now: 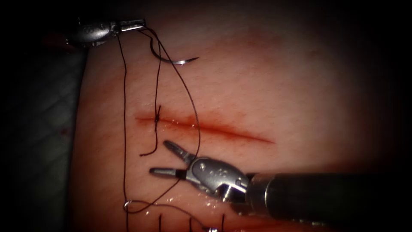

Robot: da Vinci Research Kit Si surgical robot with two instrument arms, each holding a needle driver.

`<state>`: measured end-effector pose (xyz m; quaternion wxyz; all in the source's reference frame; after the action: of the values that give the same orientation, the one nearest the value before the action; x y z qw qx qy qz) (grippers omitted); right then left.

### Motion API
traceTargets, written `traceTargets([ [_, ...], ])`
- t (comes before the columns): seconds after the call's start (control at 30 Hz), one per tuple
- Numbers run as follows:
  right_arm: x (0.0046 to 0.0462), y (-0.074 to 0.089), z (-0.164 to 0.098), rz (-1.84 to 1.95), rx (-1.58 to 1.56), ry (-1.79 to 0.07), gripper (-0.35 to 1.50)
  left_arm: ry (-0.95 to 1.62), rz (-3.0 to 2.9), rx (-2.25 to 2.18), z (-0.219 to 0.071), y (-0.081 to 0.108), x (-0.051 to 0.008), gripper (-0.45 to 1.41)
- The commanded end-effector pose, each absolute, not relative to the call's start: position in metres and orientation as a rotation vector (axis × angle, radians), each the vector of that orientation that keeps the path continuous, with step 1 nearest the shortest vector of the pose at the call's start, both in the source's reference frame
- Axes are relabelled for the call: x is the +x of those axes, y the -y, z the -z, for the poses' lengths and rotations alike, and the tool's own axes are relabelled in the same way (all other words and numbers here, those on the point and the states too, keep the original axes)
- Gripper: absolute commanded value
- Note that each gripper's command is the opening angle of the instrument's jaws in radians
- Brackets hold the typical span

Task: Wound Closure
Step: Cut the suture with the right.

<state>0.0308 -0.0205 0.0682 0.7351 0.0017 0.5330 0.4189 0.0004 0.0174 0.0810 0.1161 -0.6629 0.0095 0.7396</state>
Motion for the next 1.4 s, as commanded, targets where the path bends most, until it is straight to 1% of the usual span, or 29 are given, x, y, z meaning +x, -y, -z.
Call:
traceTargets([
  [0.03, 0.0300, 0.021, -0.068, -0.901, -0.019, -1.146, 1.47, -0.009, -2.160, -1.956, -0.080, -0.017, 0.0003, -0.45],
  [0.23, 0.0268, 0.019, -0.067, -0.645, -0.179, -1.068, 1.47, 0.027, -2.151, -2.012, -0.073, -0.014, 0.0020, -0.45],
  [0.33, 0.0261, 0.017, -0.066, -0.574, -0.169, -1.011, 1.47, 0.006, -2.163, -2.033, -0.069, -0.012, 0.0017, -0.45],
  [0.4, 0.0259, 0.016, -0.066, -0.543, -0.196, -1.000, 1.47, 0.004, -2.154, -2.043, -0.068, -0.011, 0.0013, -0.45],
  [0.6, 0.0259, 0.014, -0.066, -0.522, -0.136, -1.040, 1.48, -0.009, -2.159, -2.062, -0.065, -0.010, 0.0002, -0.45],
  [0.7, 0.0264, 0.013, -0.067, -0.571, -0.087, -1.024, 1.48, -0.014, -2.157, -2.075, -0.064, -0.009, -0.0002, -0.45],
  [0.8, 0.0273, 0.012, -0.068, -0.652, -0.031, -1.013, 1.38, -0.020, -2.152, -2.079, -0.060, -0.008, -0.0004, -0.45],
  [0.93, 0.0284, 0.012, -0.069, -0.679, -0.029, -1.010, 1.48, -0.041, -2.130, -2.085, -0.057, -0.006, -0.0005, -0.45],
  [1.4, 0.0327, 0.012, -0.073, -0.720, -0.028, -1.027, 1.48, -0.088, -2.161, -2.088, -0.053, -0.005, -0.0005, -0.45],
])
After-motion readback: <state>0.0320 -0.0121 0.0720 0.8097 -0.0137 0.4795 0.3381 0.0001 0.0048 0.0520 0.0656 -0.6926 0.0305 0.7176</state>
